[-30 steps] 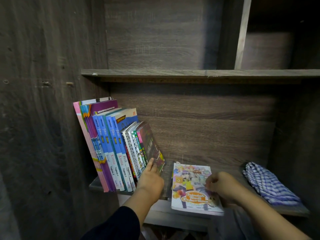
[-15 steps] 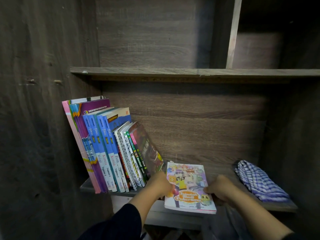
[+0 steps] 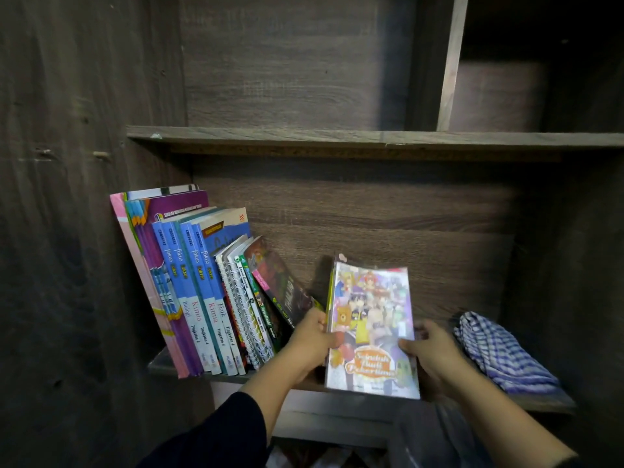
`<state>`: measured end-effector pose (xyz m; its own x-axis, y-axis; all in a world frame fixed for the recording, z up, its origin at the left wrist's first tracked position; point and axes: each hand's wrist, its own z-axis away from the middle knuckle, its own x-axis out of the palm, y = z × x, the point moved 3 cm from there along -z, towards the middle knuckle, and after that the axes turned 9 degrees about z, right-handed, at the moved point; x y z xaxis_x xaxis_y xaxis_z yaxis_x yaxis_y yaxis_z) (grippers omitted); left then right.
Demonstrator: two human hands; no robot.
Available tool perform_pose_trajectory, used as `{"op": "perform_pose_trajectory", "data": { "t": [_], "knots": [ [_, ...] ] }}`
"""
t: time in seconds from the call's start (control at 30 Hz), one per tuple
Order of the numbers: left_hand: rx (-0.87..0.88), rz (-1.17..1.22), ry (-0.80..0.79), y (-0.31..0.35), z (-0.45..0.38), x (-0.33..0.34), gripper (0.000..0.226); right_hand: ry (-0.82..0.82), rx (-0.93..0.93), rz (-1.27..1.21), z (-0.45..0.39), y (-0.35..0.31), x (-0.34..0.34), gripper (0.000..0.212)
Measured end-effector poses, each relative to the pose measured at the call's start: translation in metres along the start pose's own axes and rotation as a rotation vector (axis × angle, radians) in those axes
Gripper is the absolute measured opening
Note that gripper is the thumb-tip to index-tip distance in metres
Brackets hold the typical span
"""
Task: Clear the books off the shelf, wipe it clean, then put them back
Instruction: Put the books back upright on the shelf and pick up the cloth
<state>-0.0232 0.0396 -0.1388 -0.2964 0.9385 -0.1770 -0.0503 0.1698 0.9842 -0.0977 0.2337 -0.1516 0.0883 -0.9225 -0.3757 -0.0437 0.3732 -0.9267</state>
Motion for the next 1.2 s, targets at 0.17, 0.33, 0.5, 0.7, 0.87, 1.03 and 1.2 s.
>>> {"op": "perform_pose_trajectory", "data": {
  "t": [0.17,0.33,0.5,0.7,0.87,1.03,1.2],
  "knots": [
    [0.113,-0.046,0.027,0.001,0.002,0.009,0.024,0.023,-0.093,-0.09,0.004,-0.01,-0.008,0.033],
    [0.168,-0.092,-0.003,-0.001,0.005,0.009,0.015,-0.109,-0.1,-0.188,0.006,-0.002,-0.005,0.041],
    [0.106,-0.052,-0.038,-0.005,-0.001,-0.009,0.006,-0.086,-0.139,-0.206,0.004,0.0,-0.003,0.041],
    [-0.093,-0.37,0.132,-0.007,0.011,-0.042,0.053,-0.085,-0.143,-0.253,-0.001,0.001,0.001,0.04],
    [-0.178,-0.066,0.22,-0.01,0.003,-0.04,0.039,-0.101,-0.15,-0.256,-0.006,-0.001,0.005,0.041],
    [-0.054,-0.162,0.439,0.002,0.0,-0.044,0.023,-0.099,-0.166,-0.249,-0.007,-0.001,0.01,0.039],
    [0.154,-0.663,0.609,0.023,0.013,-0.063,0.03,-0.104,-0.165,-0.258,-0.01,0.001,0.011,0.038]
  ]
}}
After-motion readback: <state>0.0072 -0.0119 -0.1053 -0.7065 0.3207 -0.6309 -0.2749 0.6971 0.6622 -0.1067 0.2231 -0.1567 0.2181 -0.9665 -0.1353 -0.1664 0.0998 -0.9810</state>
